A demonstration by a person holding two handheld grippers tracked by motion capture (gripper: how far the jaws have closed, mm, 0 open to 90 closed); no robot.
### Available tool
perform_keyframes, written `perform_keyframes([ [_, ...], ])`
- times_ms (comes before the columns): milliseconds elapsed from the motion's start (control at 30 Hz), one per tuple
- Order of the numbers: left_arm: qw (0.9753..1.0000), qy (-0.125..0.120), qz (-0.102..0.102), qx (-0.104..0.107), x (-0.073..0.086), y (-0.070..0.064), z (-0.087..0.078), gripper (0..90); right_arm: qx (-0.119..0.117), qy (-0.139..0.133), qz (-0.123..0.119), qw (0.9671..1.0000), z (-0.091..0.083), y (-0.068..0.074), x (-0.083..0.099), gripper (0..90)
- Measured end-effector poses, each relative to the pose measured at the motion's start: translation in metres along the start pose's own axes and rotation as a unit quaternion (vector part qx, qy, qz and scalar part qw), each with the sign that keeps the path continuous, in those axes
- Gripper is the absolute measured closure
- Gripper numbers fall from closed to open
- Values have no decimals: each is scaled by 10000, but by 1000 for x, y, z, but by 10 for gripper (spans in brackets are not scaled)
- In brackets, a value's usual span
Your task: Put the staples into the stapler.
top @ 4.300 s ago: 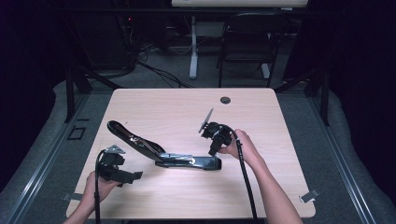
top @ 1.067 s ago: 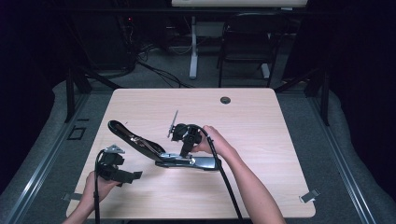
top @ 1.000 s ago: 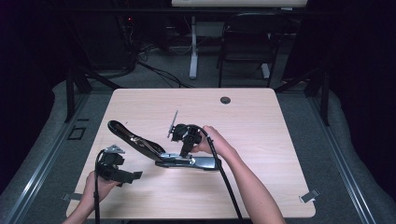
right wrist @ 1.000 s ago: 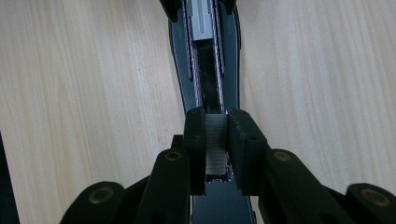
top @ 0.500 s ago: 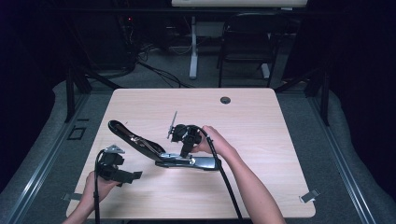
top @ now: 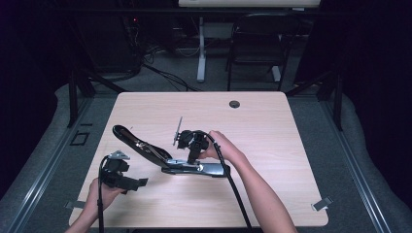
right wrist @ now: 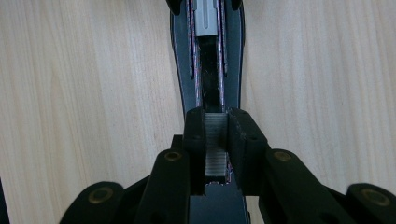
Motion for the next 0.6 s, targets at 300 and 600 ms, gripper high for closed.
perform_keyframes([
  [300, 10000, 8, 1, 4, 0, 0, 0, 0, -38, -63, -72, 9999, 1, 0, 0, 779],
  [600, 10000, 3, 0, 18, 0, 0, 1, 0, -63, -70, -67, 9999, 2, 0, 1, 776],
])
Point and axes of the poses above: each handheld gripper's, and its own axes: z roughly forward along the jaws, x roughly out of its underside, y roughly to its left, the point moved 4 cm from there along z, roughly forward along the jaws
